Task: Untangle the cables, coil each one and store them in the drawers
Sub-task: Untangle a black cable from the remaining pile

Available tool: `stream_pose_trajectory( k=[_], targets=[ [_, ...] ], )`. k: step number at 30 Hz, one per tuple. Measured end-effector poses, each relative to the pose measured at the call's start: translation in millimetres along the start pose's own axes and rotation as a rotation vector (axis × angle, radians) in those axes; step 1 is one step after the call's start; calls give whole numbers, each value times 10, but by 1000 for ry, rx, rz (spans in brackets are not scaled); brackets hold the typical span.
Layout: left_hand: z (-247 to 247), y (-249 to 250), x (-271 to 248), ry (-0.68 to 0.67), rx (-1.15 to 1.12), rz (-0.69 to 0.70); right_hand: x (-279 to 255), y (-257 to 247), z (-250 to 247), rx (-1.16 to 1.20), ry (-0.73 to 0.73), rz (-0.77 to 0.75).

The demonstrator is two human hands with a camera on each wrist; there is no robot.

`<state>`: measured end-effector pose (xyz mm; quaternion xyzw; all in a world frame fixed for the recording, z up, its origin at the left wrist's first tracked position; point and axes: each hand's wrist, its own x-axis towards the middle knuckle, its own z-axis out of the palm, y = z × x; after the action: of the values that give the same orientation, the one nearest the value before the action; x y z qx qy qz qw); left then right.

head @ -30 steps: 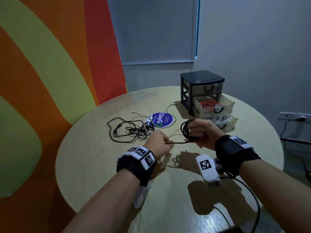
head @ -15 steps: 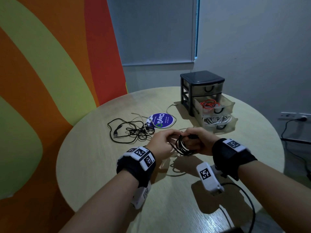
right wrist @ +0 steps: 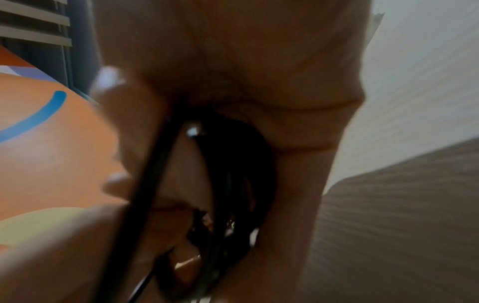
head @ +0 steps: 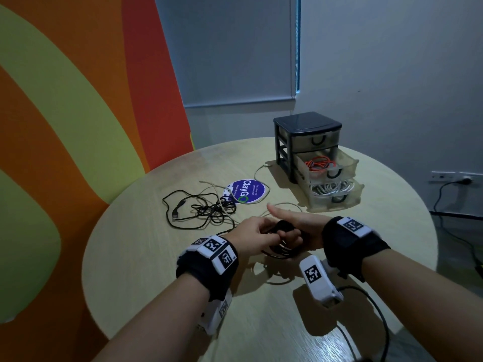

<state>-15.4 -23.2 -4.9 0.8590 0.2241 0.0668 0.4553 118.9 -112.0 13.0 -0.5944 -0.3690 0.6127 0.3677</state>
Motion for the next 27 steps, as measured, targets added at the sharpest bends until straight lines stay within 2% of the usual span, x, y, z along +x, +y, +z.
stream_pose_trajectory(
  k=[5, 14, 16, 20, 27],
  targets=[
    [-2, -21, 24, 203, 190, -11, 77, -18, 17, 31, 99, -6],
    [-31, -47, 145, 450, 329, -46, 77, 73, 16, 174, 218, -219],
    [-32, -47, 153, 474, 321, -60, 94, 104, 20, 214, 248, -240],
    [-37, -51, 151, 487, 295, -80, 124, 108, 65, 76, 334, -262],
    [-29, -20, 107, 463, 174, -12, 196, 99, 119, -94, 453, -313]
  ],
)
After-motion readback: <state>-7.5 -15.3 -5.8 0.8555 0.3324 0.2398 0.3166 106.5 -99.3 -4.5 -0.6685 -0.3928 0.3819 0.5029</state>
